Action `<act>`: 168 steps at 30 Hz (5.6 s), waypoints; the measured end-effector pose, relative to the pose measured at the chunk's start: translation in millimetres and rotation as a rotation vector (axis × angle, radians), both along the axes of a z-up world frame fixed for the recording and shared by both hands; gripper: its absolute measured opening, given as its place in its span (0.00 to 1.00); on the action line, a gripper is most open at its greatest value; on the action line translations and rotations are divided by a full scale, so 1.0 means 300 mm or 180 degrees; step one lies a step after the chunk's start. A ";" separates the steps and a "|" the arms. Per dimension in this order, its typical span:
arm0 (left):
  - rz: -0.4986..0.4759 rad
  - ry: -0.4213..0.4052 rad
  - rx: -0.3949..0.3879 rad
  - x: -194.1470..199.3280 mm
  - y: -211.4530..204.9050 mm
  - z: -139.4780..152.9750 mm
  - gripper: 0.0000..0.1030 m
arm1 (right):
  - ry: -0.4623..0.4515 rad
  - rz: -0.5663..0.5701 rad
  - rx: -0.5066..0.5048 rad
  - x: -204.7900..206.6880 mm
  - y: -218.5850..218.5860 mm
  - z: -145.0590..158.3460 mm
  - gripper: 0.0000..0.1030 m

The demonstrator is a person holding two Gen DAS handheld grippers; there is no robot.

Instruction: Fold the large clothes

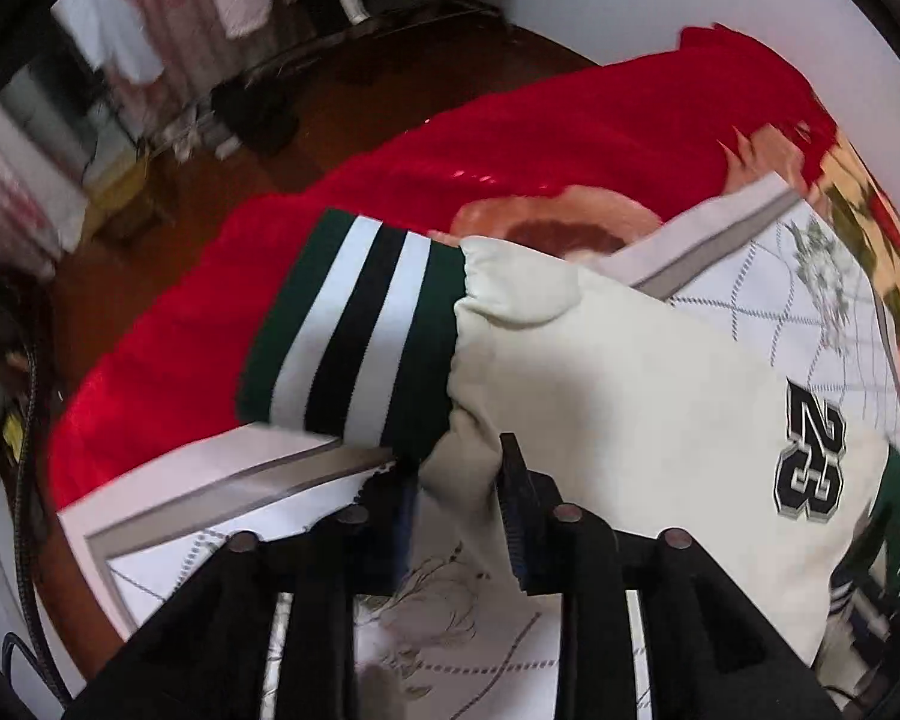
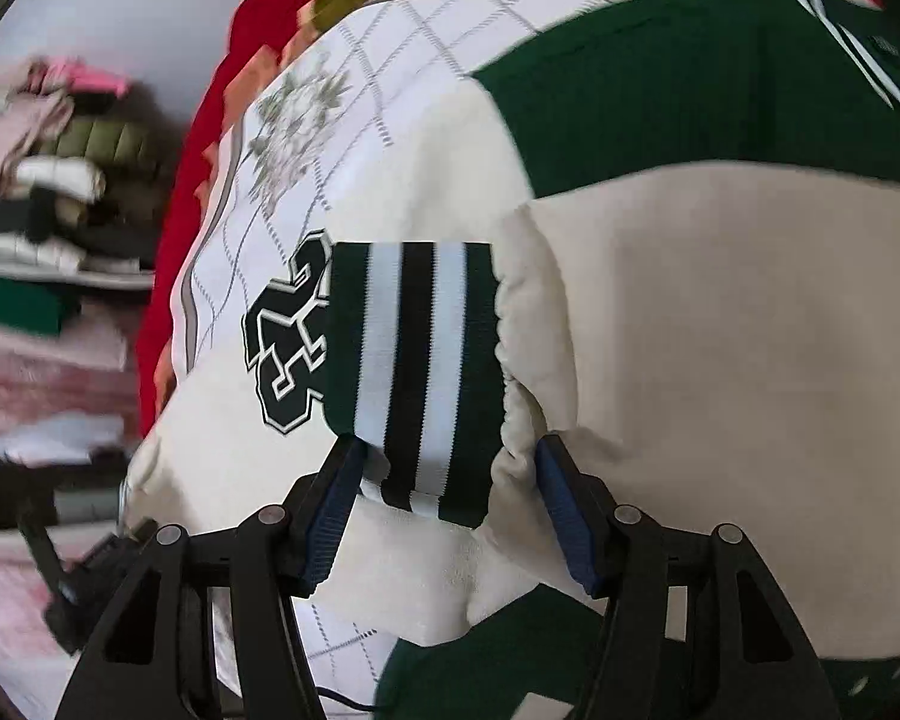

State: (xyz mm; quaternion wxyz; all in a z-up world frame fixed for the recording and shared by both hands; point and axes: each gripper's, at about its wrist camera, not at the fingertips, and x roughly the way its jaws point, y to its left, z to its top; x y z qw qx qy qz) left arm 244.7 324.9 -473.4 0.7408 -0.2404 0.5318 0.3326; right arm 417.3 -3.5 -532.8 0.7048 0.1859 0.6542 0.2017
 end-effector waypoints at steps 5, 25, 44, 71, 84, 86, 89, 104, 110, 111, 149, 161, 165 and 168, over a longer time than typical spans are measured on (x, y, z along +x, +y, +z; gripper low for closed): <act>-0.0330 0.0021 0.0236 -0.041 -0.121 0.076 0.92 | 0.0031 -0.0415 0.0294 -0.052 -0.264 0.101 0.61; -0.1060 0.0371 0.0039 0.242 -0.708 0.012 0.92 | 0.0246 -0.2455 -0.0966 -0.241 -1.360 0.126 0.09; 0.0224 0.0105 -0.0561 -0.045 -0.360 -0.101 0.92 | -0.0234 -0.1628 -0.0580 -0.062 -0.949 0.175 0.36; 0.1212 -0.0456 -0.0913 -0.246 0.007 -0.153 0.90 | -0.0085 -0.0390 -0.0820 0.120 0.073 0.016 0.51; 0.1357 -0.0693 -0.0327 -0.151 0.153 -0.140 0.63 | 0.0023 -0.0519 -0.0250 -0.046 -0.052 0.046 0.54; 0.1069 -0.0601 -0.0098 -0.116 0.135 -0.102 0.25 | 0.0007 -0.0576 -0.0200 -0.054 -0.062 0.065 0.54; 0.0759 -0.0617 0.0122 -0.100 0.102 -0.020 0.16 | -0.0028 -0.0699 0.0048 -0.076 -0.097 0.109 0.54; -0.0886 -0.0829 0.0845 0.287 -0.441 0.306 0.12 | -0.0171 -0.0737 -0.1144 -0.039 -0.275 0.136 0.79; -0.1491 -0.0986 0.0585 0.392 -0.786 0.341 0.11 | -0.0194 -0.0823 -0.1367 -0.020 -0.506 0.154 0.92; -0.1632 -0.1015 0.0516 0.410 -0.872 0.348 0.11 | -0.0196 -0.0855 -0.1373 -0.019 -0.556 0.161 0.92; -0.2456 -0.0635 -0.0592 0.477 -1.764 0.205 0.92 | -0.0468 -0.1710 -0.0850 -0.251 -1.596 0.296 0.92; -0.1423 0.0145 0.0348 0.325 -1.324 0.054 0.92 | 0.0212 -0.1428 -0.0275 -0.124 -1.463 -0.013 0.62; -0.1328 0.0278 0.0527 0.290 -1.274 0.030 0.92 | -0.0064 -0.1327 -0.0795 -0.115 -1.412 0.008 0.06; -0.1331 0.0288 0.0582 0.270 -1.257 0.038 0.92 | -0.0435 -0.1536 -0.1112 -0.128 -1.435 0.115 0.05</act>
